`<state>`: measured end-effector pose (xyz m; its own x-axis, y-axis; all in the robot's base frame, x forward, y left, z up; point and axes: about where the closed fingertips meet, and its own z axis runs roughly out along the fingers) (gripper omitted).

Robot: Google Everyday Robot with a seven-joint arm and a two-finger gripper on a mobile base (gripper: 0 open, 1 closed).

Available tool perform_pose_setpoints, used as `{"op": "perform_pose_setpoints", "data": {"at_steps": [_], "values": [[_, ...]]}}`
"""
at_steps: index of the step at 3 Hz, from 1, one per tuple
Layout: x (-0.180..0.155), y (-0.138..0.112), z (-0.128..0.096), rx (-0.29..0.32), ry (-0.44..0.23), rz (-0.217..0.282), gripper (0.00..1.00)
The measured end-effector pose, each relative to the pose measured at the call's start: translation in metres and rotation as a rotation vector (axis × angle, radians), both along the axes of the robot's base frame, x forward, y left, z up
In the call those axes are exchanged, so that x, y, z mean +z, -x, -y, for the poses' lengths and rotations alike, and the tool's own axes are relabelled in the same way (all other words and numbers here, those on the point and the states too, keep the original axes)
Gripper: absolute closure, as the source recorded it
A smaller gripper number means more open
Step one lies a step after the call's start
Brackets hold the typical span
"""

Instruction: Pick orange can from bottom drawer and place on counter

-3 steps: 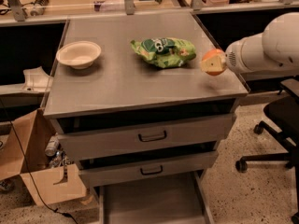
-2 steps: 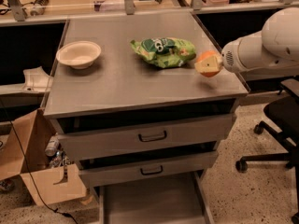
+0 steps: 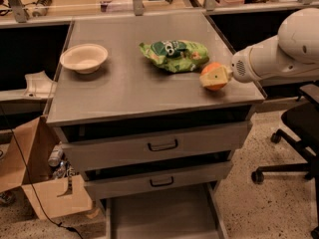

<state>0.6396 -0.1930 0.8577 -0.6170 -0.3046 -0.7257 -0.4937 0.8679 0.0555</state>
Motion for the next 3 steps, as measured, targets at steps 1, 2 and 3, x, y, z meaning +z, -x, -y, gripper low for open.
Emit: {"op": "perform_pose_setpoints", "data": {"at_steps": [1,2,3], "values": [[-0.0054,0.0091,-0.0098,0.045,-0.020,-0.020,1.00],[-0.0054,0.0091,-0.0098,0.045,-0.020,-0.020,1.00],[-0.0054,0.0091,-0.0098,0.045,-0.020,-0.020,0.81]]}}
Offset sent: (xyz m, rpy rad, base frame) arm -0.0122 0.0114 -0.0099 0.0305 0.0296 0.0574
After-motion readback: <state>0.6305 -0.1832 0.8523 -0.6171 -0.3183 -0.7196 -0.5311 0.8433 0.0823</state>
